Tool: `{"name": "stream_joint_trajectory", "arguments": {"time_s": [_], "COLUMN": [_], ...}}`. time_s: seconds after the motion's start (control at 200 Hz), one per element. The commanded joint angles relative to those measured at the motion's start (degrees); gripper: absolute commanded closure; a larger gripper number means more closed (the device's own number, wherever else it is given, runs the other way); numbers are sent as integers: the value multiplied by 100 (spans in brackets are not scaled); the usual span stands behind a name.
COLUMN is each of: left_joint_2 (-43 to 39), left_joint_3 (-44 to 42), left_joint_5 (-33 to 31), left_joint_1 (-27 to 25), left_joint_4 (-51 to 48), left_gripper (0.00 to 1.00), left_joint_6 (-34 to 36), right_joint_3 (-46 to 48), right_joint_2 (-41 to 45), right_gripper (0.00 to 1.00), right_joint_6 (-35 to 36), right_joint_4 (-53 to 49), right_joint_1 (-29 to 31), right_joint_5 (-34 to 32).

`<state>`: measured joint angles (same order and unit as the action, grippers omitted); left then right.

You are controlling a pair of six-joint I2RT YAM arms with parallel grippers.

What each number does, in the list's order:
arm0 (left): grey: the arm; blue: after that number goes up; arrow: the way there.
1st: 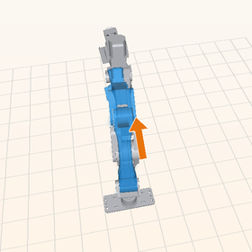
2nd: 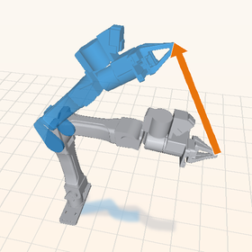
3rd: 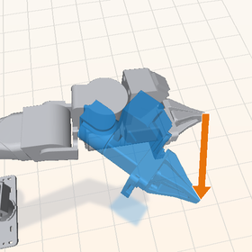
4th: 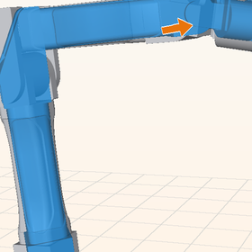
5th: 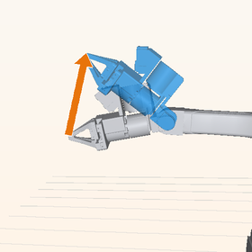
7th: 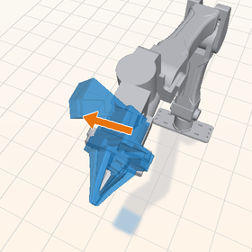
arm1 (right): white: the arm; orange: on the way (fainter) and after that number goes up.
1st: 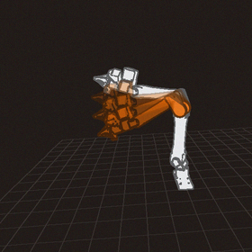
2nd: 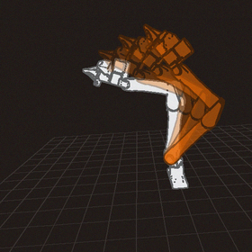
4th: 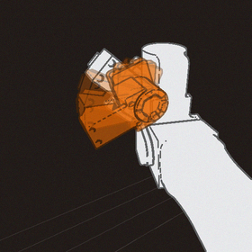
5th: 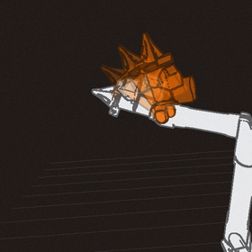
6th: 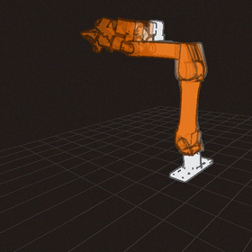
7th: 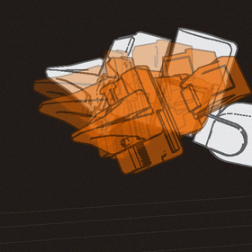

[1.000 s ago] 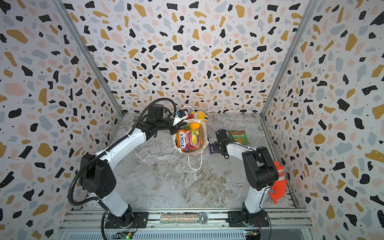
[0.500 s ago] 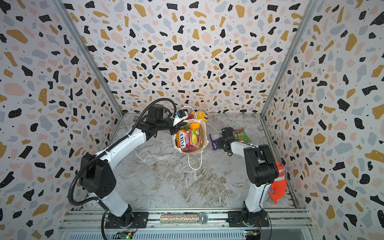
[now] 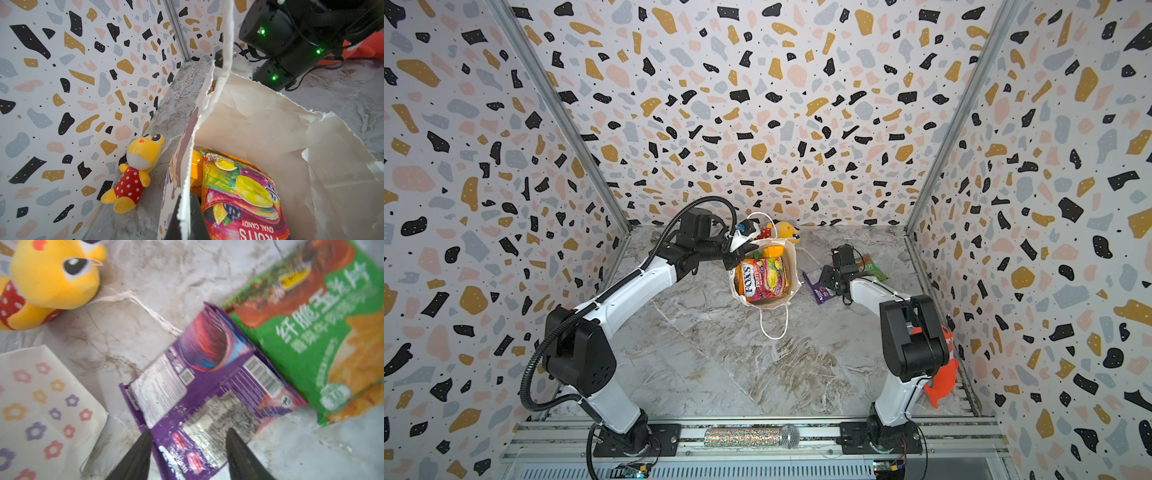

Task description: Take the snacks out of the paper bag

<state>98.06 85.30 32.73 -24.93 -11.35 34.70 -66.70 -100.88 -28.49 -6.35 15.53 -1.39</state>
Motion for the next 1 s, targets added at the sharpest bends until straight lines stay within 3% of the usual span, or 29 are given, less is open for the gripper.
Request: {"name": "stream_joint_trajectory", "arguments": {"time_s": [0.0,0.065,0.18,0.24,0.365,0.536,0.801,0.996], "left_joint_2": [-146,-177,-207,-225,-217,-225,-252,-277], "left_joint_3": [32,14,-19,-54,-83,-91,-188,-242], "left_joint_5": [185,188,173,179,181,166,173,172], "left_joint_1": [-42,-39,-38,-41,-39,-36,-39,-38], "left_joint_4": [180,205,222,234,265,265,345,358], "left_gripper": [100,100,100,100,100,100,100,100], "left_joint_6": [-51,-60,-64,-68,-68,-69,-103,-104], "right_joint_3": [-623,-800,-945,-1039,-1486,-1719,-2283,-2329], "right_joint_2": [26,-162,-449,-634,-1164,-1544,-2129,-2272], "right_gripper": [39,37,21,21,29,29,48,51], "right_joint_6": [1087,1243,1573,1732,1786,1714,811,495], "right_joint_4": [-870,-1081,-1172,-1208,-1543,-1551,-1887,-1721], "right_joint_1": [362,415,431,466,555,709,554,480], "right_joint_5": [-294,-498,-694,-869,-1308,-1582,-1716,-1810]}}
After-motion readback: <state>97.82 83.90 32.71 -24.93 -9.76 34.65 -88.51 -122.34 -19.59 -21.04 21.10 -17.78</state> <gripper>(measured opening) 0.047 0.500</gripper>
